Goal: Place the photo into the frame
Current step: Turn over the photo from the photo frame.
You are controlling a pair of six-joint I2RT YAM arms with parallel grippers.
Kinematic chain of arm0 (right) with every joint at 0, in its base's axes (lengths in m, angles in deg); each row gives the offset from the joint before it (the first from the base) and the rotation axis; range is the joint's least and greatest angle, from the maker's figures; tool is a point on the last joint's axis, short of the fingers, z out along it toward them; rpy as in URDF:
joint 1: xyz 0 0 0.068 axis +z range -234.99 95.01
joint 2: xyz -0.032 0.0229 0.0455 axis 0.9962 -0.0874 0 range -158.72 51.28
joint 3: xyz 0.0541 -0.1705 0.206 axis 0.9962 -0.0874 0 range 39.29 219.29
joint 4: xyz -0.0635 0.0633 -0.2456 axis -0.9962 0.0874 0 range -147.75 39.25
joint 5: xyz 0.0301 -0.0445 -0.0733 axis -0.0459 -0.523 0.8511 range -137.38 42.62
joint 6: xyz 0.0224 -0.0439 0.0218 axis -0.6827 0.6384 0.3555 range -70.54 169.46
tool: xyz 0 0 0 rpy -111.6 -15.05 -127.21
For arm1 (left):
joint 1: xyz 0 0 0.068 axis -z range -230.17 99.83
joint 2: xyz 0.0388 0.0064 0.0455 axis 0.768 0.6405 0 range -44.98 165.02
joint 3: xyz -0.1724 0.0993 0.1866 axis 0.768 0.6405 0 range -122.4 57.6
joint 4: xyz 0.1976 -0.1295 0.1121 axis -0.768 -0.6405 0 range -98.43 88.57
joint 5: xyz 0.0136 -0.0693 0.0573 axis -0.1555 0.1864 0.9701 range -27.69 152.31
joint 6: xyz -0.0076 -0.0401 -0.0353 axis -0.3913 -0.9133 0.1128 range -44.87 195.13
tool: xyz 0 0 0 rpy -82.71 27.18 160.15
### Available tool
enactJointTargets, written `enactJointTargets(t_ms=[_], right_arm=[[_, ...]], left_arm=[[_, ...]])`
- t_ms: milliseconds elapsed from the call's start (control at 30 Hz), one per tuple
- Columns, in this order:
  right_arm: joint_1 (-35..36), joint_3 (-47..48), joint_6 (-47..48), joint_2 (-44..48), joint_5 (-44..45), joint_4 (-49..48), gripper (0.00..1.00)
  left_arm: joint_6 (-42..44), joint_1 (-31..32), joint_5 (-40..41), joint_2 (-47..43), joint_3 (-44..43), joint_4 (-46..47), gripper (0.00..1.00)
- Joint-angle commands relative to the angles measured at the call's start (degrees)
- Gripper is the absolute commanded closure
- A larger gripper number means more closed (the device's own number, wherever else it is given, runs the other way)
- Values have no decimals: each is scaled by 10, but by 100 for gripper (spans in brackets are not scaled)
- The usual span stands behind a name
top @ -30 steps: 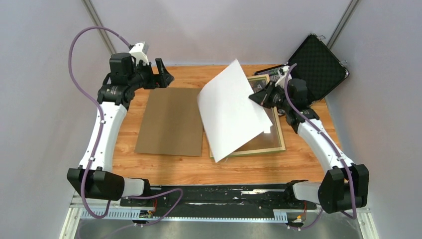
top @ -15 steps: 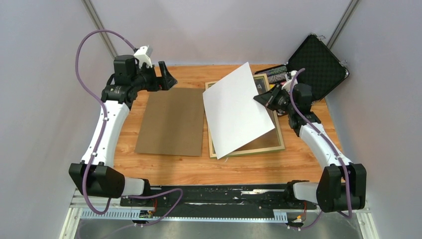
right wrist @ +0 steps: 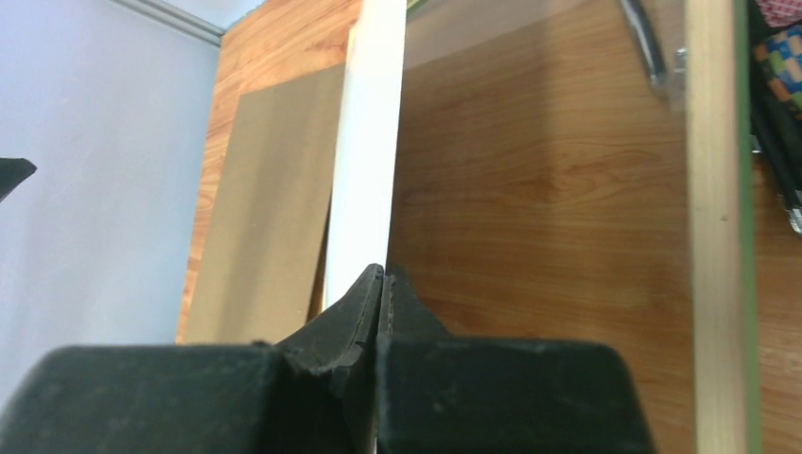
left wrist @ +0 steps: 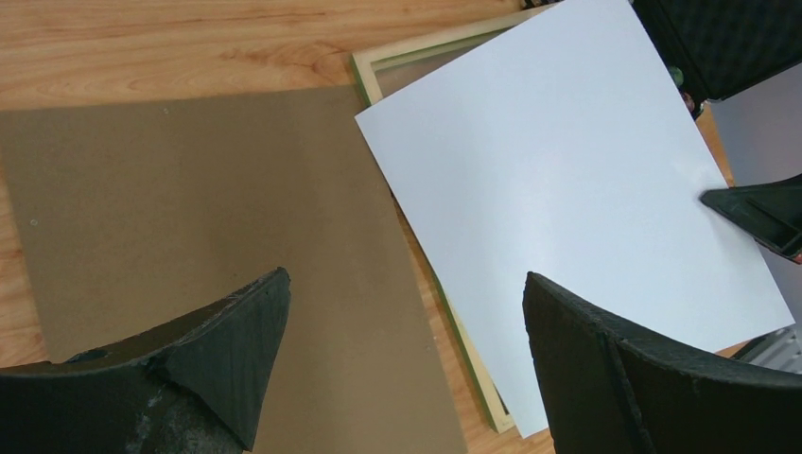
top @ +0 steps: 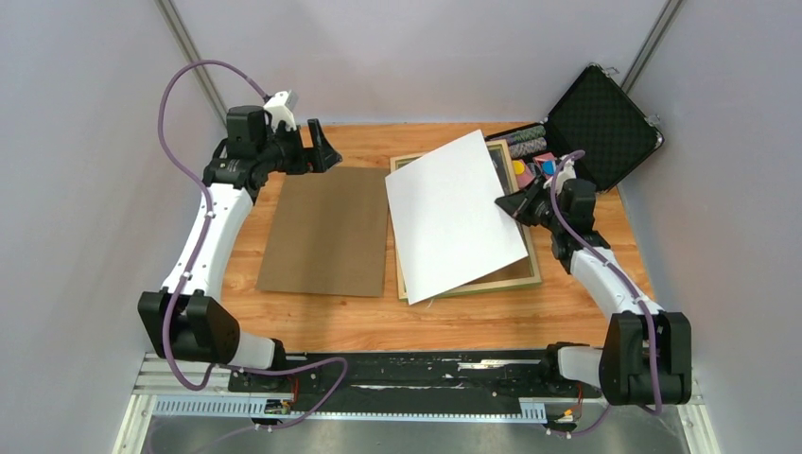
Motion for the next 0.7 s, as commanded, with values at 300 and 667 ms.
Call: enactJointTargets(t_ms=[300, 667], right_arm=[[-44, -56, 40, 23, 40, -83, 100], [-44, -75, 33, 10, 104, -93, 100]], left_arm=[[-3, -2, -28, 28, 3, 41, 0], [-8, -2, -31, 43, 4, 49, 0]])
